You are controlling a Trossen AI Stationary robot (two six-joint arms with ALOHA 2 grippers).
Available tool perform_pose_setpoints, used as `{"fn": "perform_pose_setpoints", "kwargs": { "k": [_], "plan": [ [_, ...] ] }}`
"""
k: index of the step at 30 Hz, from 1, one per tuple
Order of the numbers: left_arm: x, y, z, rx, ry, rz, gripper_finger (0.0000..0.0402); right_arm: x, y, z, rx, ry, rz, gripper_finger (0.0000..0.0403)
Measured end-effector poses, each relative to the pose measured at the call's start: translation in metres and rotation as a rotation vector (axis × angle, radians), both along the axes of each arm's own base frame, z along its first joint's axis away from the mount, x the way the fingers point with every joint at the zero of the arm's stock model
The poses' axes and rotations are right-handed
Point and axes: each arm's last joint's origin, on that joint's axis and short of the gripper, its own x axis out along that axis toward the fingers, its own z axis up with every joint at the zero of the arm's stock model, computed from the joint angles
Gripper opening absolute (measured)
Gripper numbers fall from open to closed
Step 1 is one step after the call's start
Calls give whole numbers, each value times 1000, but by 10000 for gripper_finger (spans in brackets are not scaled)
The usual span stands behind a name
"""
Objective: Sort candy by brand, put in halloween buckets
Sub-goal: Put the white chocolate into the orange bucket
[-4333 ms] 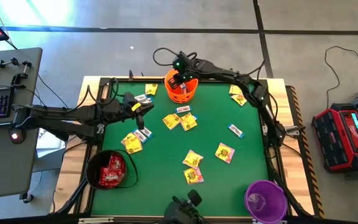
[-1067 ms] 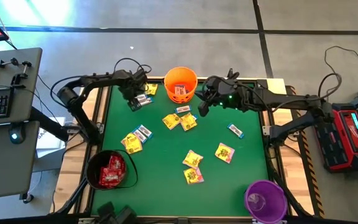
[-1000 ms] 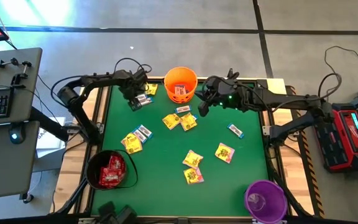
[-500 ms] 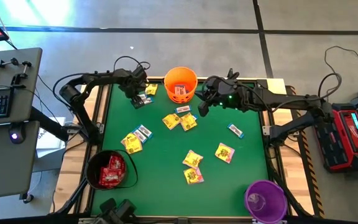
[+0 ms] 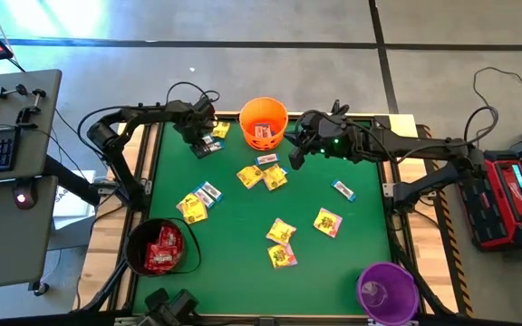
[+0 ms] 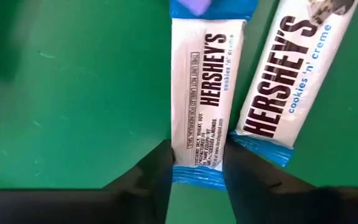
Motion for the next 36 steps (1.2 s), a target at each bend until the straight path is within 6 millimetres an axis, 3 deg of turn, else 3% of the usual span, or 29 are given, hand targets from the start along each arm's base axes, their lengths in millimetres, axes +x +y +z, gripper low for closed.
{"fn": "perform_pose_setpoints", "kwargs": {
  "k": [6, 16, 22, 29, 36],
  "plan": [
    [-1, 0, 0, 21, 36, 3, 66, 0, 0, 1, -2, -10, 1, 0],
    [-9, -6, 15, 29, 56, 7, 56, 1, 0, 1, -12, -8, 4, 0],
    [-14, -15, 34, 35, 42, 15, 42, 1, 0, 1, -23, -3, 10, 0],
    [-18, -25, 65, 84, -100, 65, 8, 1, 0, 1, -35, 3, 15, 0],
    [-22, -41, 98, 132, -254, 84, 0, 1, 0, 1, -40, 6, 17, 0]
  ]
}}
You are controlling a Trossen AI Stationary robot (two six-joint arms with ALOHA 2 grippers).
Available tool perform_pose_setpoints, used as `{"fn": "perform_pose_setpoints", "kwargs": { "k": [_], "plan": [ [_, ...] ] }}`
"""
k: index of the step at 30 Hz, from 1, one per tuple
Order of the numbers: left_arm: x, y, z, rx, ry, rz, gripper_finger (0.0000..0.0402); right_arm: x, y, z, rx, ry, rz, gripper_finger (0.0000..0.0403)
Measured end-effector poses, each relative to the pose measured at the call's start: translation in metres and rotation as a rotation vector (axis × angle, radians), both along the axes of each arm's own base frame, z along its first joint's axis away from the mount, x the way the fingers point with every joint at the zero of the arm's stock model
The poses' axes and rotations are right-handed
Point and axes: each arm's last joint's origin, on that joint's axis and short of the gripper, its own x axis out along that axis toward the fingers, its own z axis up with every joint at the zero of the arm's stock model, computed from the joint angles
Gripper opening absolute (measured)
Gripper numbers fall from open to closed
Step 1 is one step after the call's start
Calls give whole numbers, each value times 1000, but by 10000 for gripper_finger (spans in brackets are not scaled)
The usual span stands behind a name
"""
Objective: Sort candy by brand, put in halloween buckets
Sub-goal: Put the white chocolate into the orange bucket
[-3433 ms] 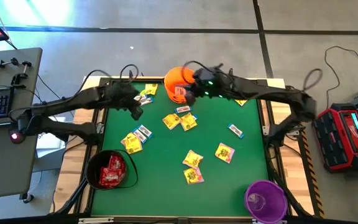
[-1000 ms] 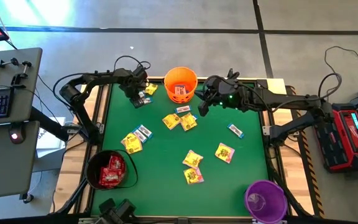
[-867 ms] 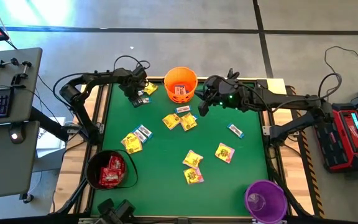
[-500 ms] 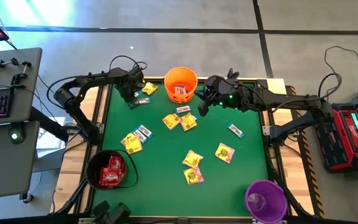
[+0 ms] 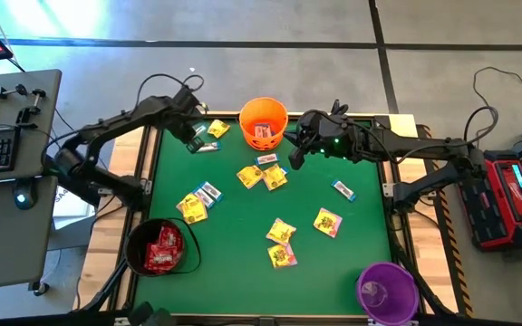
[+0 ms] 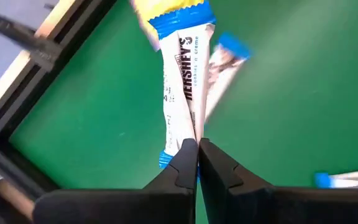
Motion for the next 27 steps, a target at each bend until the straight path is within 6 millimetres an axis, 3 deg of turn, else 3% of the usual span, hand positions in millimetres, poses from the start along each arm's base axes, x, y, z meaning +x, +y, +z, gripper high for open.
{"fn": "perform_pose_setpoints", "kwargs": {
  "k": [6, 14, 21, 27],
  "plan": [
    [7, -15, 24, 20, -120, 5, 1, 0, 0, 1, -7, -4, 3, 0],
    [43, -16, 75, 111, -286, -34, 1, -1, 0, 5, -26, -26, 9, 0],
    [84, -5, 107, 136, -380, -118, 0, -11, 1, 14, -45, -47, -4, 0],
    [130, 7, 113, 142, -374, -210, 0, -15, 1, 17, -51, -53, -19, 0]
  ]
}}
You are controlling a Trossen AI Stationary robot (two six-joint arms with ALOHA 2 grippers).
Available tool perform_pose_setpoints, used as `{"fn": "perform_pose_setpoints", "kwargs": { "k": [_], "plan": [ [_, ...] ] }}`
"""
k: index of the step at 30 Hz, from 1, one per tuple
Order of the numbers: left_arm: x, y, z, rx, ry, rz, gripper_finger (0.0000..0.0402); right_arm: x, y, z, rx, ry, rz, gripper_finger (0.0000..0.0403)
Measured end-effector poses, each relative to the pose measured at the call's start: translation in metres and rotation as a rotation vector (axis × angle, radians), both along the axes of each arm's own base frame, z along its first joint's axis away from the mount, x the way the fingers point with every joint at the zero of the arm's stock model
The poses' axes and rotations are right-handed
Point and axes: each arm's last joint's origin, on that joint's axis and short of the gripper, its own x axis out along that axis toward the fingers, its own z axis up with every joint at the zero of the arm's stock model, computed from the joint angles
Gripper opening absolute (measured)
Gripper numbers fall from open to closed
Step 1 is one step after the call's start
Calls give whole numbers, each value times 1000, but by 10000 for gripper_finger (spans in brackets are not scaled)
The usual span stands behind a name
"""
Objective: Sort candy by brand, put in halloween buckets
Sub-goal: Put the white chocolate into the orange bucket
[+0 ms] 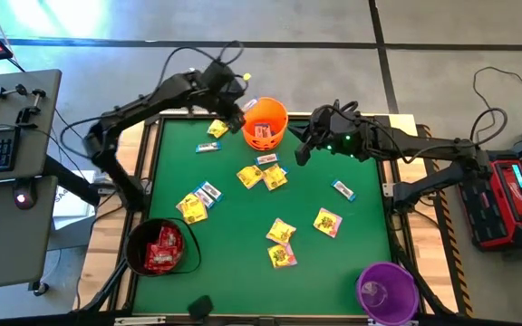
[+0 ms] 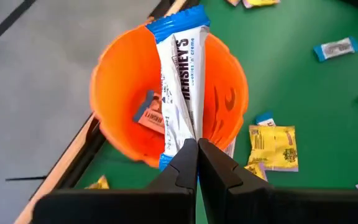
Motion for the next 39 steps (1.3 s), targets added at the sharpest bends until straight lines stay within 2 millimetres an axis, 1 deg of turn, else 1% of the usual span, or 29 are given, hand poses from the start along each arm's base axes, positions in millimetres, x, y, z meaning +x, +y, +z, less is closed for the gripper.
{"fn": "perform_pose_setpoints", "kwargs": {
  "k": [2, 7, 10, 17, 23, 32, 39],
  "plan": [
    [13, 4, -3, 0, 29, -31, 0, 0, 0, 0, 1, -1, -1, 0],
    [40, 16, -19, -9, 126, -86, 0, 0, 0, 0, 4, -3, -2, 0],
    [51, 21, -26, -1, 169, -105, 0, 0, 0, 0, 6, -5, -3, 0],
    [73, 28, -51, 25, 277, -134, 0, 0, 0, 0, 9, -7, -4, 0],
    [82, 34, -77, -9, 334, -139, 0, 0, 0, 0, 9, -7, -4, 0],
    [89, 36, -98, -41, 373, -145, 0, 0, 0, 0, 9, -6, -4, 0],
    [90, 35, -96, -36, 360, -140, 3, 0, 0, 0, 9, -6, -4, 0]
  ]
}}
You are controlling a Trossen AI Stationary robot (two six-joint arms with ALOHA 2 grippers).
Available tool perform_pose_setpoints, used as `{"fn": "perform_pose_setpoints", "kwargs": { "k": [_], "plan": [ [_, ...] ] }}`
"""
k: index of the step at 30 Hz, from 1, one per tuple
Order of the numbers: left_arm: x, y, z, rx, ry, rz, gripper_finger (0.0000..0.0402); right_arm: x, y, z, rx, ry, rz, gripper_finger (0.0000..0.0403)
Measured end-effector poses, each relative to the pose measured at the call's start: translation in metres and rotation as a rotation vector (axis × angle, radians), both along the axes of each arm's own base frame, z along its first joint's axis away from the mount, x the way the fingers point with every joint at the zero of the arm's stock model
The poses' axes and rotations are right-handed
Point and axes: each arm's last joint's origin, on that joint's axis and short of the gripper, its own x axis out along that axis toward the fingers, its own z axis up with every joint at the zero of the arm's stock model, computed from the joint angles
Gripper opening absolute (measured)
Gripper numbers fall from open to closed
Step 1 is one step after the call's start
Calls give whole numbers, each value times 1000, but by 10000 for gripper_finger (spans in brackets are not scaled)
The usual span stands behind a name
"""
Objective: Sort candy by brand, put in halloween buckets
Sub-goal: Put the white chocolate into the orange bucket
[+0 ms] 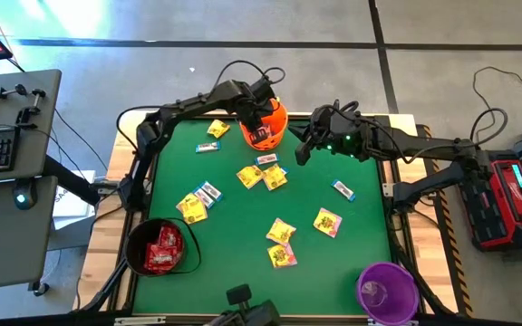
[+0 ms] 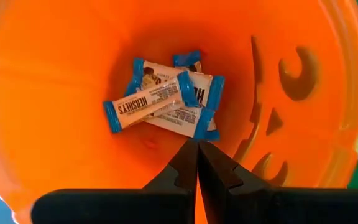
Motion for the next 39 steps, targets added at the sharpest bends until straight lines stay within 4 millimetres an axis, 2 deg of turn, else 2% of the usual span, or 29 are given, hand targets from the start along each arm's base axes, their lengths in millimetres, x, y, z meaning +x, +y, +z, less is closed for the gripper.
{"fn": "perform_pose_setpoints", "kwargs": {
  "k": [2, 6, 13, 18, 22, 29, 34, 39],
  "plan": [
    [0, -2, 6, 14, -21, -7, 4, 0, 0, 0, 0, 0, 0, 0],
    [-4, -10, 32, 58, -98, -23, 1, 0, 0, 0, -4, 6, 2, 0],
    [-11, -39, 72, 81, -216, -84, 0, -1, 0, -2, -3, 29, 3, 0],
    [-24, -65, 76, 83, -296, -170, 0, -1, 0, -2, -9, 32, 5, 0],
    [-51, -94, 77, 121, -316, -281, 0, -1, 0, -3, -19, 39, 10, 0],
    [-122, -150, 73, 111, -331, -425, 0, -1, 0, -3, -28, 44, 13, 0],
    [-169, -173, 56, 33, -285, -454, 0, -1, 0, -3, -28, 44, 13, 0],
    [-196, -189, 31, -36, -192, -469, 1, -1, 0, -3, -27, 43, 13, 0]
  ]
}}
